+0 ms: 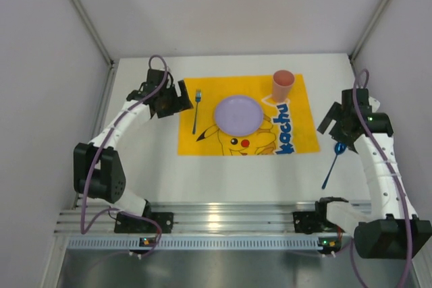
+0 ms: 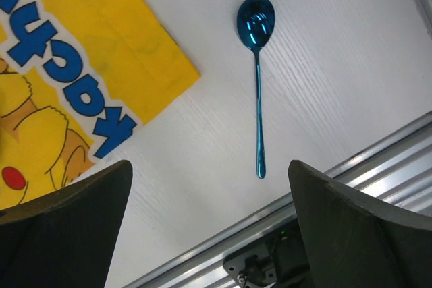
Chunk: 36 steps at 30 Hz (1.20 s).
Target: Set the dinner table for one person
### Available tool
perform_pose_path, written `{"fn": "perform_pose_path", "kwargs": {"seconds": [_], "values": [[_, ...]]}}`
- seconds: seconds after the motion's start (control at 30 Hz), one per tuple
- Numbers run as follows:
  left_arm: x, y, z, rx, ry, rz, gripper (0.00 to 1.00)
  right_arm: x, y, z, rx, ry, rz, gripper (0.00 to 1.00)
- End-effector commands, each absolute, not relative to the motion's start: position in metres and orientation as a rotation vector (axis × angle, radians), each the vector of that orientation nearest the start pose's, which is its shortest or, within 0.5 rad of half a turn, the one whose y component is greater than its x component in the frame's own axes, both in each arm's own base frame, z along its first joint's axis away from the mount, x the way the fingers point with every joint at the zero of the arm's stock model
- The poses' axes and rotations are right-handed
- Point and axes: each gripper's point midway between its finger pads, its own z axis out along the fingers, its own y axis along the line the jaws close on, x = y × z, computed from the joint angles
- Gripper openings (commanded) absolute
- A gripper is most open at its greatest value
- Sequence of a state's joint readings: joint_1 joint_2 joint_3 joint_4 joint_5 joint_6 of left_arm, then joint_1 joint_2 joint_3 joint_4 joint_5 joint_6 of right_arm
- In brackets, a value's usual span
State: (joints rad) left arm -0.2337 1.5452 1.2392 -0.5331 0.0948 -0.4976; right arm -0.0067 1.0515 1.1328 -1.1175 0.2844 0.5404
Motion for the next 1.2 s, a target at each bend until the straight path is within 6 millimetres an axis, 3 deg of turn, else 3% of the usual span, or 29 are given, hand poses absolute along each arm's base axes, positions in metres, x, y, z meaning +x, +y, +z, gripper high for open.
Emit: {"fn": "perform_pose_path", "kwargs": {"seconds": [0.0,0.07,0.13,0.33,0.47,0.57,0.77,1.17], "values": [[0.371,-0.116,0.145,-0.232,2.462,-0.36,0.89,0.199,-0.053,0.168,0.892,2.496,-0.316,1.0],[0.368,-0.114,0.142,-0.211,2.471,-0.349,0.88,0.194,-0.057,0.152,0.933,2.521,-0.326,1.0],[0.364,-0.114,0.137,-0.187,2.488,-0.344,0.87,0.196,-0.061,0.149,0.968,2.518,-0.336,1.0],[0.355,-0.12,0.133,-0.116,2.503,-0.397,0.86,0.214,-0.074,0.117,1.214,2.534,-0.209,0.97],[0.352,-0.122,0.13,-0.117,2.507,-0.417,0.86,0.234,-0.082,0.091,1.234,2.528,-0.211,0.93],[0.351,-0.124,0.13,-0.12,2.515,-0.431,0.85,0.235,-0.084,0.066,1.273,2.609,-0.236,0.9],[0.355,-0.117,0.122,-0.122,2.517,-0.37,0.85,0.242,-0.089,0.038,1.311,2.651,-0.268,0.85],[0.36,-0.11,0.099,-0.139,2.611,-0.285,0.85,0.238,-0.105,-0.009,1.379,2.746,-0.341,0.41]]}}
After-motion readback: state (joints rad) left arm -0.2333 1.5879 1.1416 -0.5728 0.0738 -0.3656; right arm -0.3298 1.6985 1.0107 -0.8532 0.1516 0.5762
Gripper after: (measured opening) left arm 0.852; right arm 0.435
